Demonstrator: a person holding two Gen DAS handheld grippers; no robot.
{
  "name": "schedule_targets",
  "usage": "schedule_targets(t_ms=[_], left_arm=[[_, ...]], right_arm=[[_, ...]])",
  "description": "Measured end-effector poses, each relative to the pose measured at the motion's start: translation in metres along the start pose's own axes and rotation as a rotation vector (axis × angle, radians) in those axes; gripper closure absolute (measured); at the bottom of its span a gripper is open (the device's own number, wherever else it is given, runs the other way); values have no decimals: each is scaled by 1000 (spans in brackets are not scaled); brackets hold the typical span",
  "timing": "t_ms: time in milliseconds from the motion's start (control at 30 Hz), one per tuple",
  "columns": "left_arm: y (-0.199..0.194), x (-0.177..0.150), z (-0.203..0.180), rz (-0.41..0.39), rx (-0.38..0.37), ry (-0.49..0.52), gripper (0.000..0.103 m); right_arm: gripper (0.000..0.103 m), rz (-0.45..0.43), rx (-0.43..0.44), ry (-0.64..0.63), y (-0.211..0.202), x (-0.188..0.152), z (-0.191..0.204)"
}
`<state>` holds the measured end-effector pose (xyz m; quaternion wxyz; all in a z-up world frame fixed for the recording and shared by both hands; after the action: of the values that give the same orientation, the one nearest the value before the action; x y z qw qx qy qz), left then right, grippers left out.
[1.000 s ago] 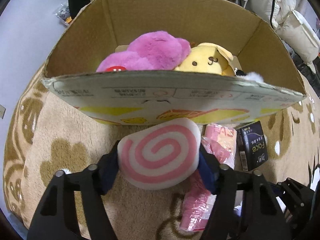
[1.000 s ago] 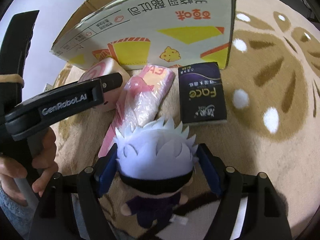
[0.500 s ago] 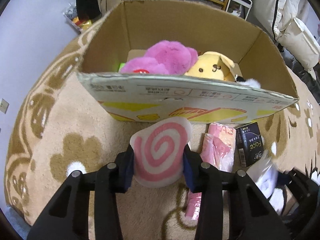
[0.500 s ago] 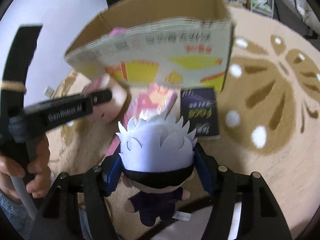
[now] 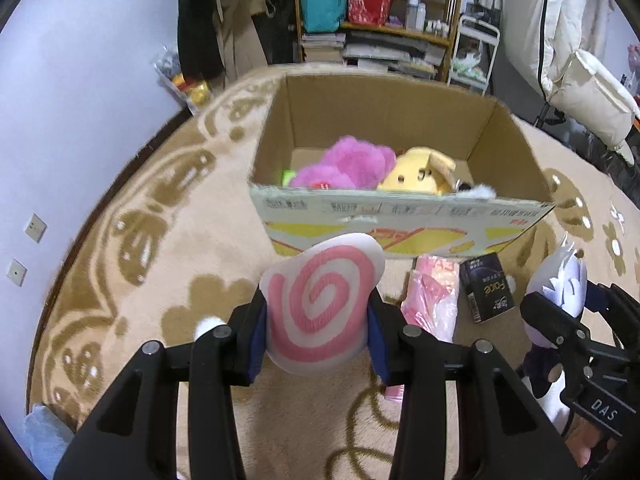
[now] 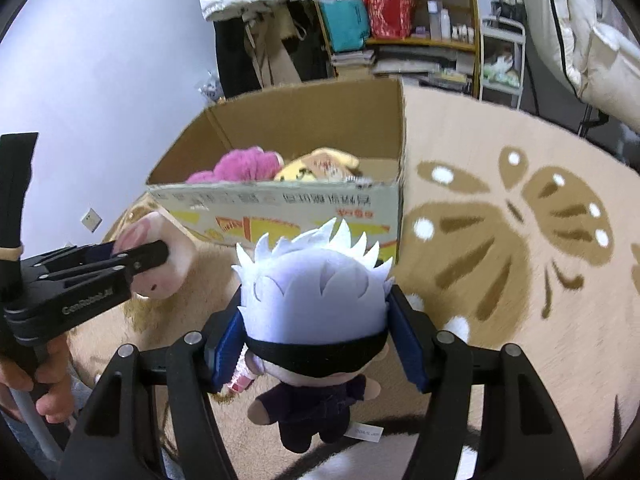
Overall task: Organize soft objects
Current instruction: 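Carry the swirl cushion and doll over the box and release both inside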
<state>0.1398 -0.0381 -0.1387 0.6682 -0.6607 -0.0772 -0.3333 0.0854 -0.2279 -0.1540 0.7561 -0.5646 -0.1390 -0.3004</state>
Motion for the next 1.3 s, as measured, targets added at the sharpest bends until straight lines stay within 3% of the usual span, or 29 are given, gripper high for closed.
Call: schedule_targets(t_ms=[233, 400, 600, 1033, 1300], left_arm=[[-35, 21, 7, -101, 54, 26, 62], [-50, 31, 11, -174, 19, 12, 62], [-61, 53, 12, -229, 28, 29, 61], [-51, 109, 29, -310, 51, 20, 61], [-32, 123, 41, -307, 44, 0, 60]], right_arm=[[34, -77, -16, -24, -19, 8, 7], [34, -108, -28, -30, -27, 14, 7], [34, -151, -64, -55, -33, 31, 3], [34, -232, -90, -108, -36, 88, 14], [34, -257, -110, -127, -26, 118, 21]])
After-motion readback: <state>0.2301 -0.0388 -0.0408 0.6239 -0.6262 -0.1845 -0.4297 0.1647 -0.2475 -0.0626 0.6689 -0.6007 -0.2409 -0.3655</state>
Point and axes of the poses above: each gripper's, at about its wrist camera, not at the fingertips, and y roughly the way its jaws point, z to its left, x to its top, the point moved 9 cm from there along y, roughly the way its jaws point, and after that the axes turned 8 degrees about y, right-handed, at the moved point
